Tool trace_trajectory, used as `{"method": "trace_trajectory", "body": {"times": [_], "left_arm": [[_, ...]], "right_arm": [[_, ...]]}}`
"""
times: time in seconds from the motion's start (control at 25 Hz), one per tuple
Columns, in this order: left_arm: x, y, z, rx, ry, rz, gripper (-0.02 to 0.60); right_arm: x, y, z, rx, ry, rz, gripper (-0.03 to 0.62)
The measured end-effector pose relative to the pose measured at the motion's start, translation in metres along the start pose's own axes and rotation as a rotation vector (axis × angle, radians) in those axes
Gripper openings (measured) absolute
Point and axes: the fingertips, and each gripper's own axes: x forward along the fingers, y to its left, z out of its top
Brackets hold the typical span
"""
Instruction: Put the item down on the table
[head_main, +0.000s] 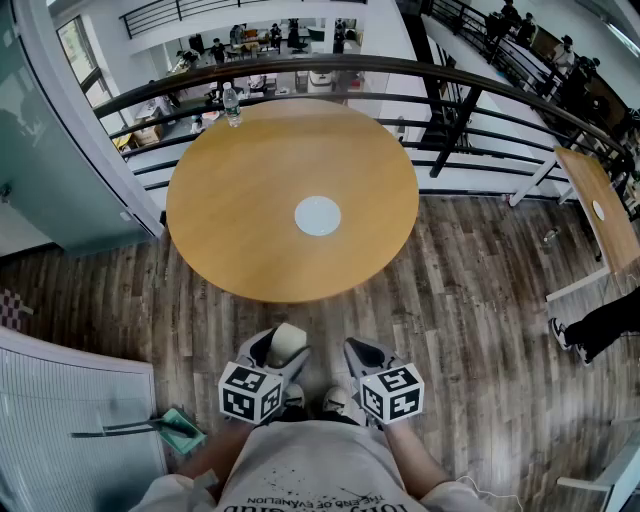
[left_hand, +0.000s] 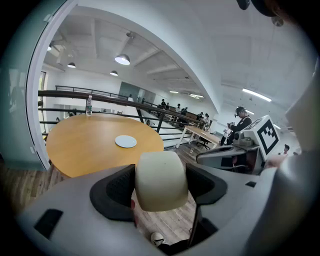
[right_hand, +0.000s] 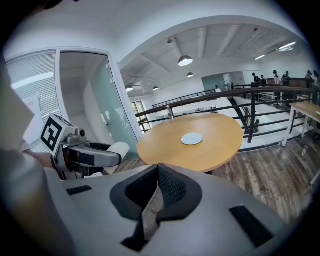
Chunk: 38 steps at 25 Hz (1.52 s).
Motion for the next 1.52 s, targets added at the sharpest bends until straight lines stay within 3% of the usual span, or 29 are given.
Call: {"method": "trace_trajectory", "body": {"times": [0.68, 1.52], "left_arm": [[-0.003, -0.006, -0.001, 0.023, 0.015, -0.003, 0.331], [-0.033, 0.031, 0.002, 0.051, 0.004, -0.052, 0.331]], "right_arm": [[-0.004, 0.005, -0.006, -0.001, 0.017, 0.029, 0.026], [0.022, 0.028, 0.007, 0.049, -0.049, -0.062, 0.026]]}}
